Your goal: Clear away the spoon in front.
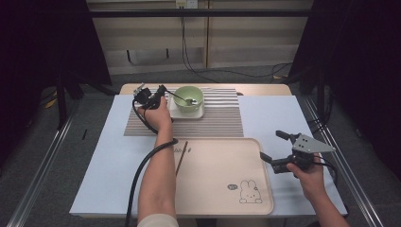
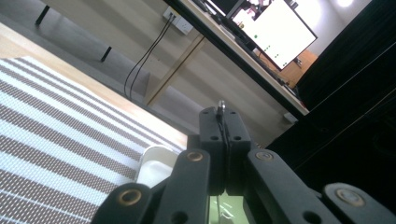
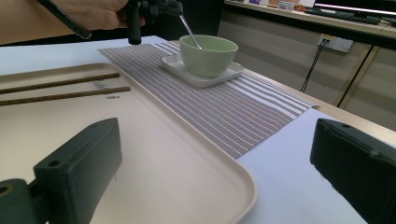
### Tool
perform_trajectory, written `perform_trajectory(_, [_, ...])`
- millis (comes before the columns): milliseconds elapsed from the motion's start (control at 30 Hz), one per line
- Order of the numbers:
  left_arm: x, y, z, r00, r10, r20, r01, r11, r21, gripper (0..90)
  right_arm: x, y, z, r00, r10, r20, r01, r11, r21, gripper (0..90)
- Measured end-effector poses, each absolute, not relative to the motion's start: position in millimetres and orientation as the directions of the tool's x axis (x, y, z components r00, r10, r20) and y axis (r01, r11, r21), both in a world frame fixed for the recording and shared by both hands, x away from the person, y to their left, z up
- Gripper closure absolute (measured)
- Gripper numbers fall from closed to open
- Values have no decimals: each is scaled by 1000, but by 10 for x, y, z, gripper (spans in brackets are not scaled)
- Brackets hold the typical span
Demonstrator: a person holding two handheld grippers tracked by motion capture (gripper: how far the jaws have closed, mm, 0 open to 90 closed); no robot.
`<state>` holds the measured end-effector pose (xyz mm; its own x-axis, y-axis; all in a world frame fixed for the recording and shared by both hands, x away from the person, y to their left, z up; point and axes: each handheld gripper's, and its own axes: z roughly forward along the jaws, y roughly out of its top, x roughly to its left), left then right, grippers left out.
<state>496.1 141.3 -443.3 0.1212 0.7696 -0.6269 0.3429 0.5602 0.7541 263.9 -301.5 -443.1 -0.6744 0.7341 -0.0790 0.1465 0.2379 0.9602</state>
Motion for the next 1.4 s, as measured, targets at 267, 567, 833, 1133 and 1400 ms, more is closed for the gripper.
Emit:
perform_trajectory(267, [4861,1582,-4126,179,775,-606,348,526,776,898,2634,-3015,-4428,-667,741,-83,142,236,961,17])
perform_trajectory(567, [4724,1783,-3725,252,752,-609,382,501,776,900,2634,-3008,-4429,-660,746,-83,140,230,963,17])
perform_trajectory(833, [4596,1865,-3518,310,718,-623,447,469,762,900,2633,-3003,-4432,-673,736,-74,145,230,962,18])
perform_trajectory(1133, [4462,1954,-3490,357,708,-609,513,396,762,900,2634,-3000,-4433,-678,731,-79,146,240,960,17])
perform_trajectory(1400, [4401,1977,-3568,378,687,-621,581,346,737,900,2632,-2983,-4438,-672,737,-77,144,232,962,18])
